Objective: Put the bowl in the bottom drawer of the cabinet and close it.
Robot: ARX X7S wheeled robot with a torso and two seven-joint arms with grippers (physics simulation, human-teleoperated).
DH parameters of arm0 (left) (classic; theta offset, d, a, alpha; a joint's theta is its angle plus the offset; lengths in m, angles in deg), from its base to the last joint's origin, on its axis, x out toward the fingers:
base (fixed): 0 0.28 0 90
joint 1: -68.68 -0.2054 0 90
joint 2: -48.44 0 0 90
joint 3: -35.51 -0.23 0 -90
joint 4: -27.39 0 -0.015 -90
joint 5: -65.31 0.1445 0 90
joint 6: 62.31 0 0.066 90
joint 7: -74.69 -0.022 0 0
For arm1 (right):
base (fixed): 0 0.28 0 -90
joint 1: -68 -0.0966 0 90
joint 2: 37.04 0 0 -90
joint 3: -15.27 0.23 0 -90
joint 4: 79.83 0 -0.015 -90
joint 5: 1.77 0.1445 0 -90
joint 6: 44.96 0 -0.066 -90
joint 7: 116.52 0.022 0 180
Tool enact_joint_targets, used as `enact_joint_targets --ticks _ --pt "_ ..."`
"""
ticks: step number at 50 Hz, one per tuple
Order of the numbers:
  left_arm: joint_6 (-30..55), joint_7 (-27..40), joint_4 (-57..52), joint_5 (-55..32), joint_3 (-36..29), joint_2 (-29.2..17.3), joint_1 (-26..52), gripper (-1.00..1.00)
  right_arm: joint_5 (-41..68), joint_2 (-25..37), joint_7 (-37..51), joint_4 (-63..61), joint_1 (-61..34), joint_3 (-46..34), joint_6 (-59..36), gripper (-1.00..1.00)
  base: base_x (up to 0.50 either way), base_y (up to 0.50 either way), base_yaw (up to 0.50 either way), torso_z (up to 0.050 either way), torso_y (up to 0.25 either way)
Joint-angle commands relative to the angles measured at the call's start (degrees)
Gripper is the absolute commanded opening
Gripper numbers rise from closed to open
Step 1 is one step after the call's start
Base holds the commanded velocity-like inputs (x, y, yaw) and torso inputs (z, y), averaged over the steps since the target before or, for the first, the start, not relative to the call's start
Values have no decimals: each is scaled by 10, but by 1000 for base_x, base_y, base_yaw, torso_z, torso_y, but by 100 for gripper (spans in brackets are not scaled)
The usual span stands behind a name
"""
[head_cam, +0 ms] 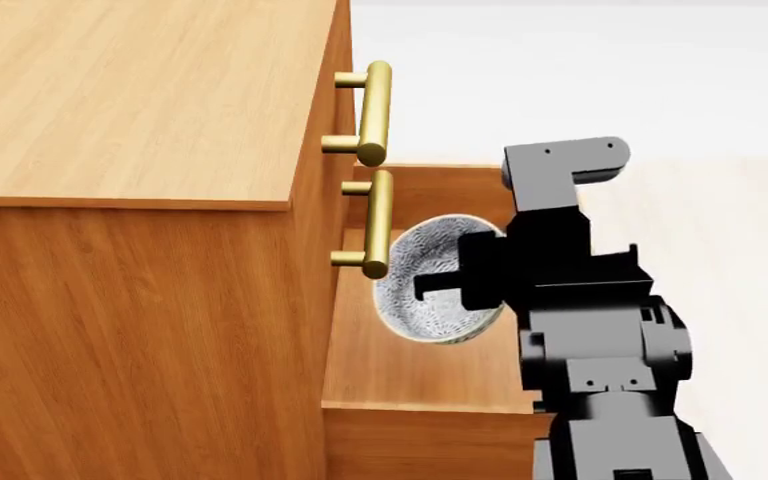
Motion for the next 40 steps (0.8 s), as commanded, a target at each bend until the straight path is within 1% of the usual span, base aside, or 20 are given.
enact_joint_targets --ticks 1,11,14,40 --pt "-1 0 1 -1 -1 -1 1 100 6 0 -11 -1 -7 21 -22 -100 0 0 0 0 0" --pt "-1 1 2 -2 -2 -1 2 100 5 -1 -22 -1 -9 33 -39 -100 0 0 0 0 0" --pt "0 2 0 -2 -2 -1 1 100 -3 -2 -21 -1 -8 28 -57 -100 0 0 0 0 0" --pt "-1 5 -4 -3 -5 -4 0 100 -16 -5 -32 -1 -6 21 -79 -100 0 0 0 0 0"
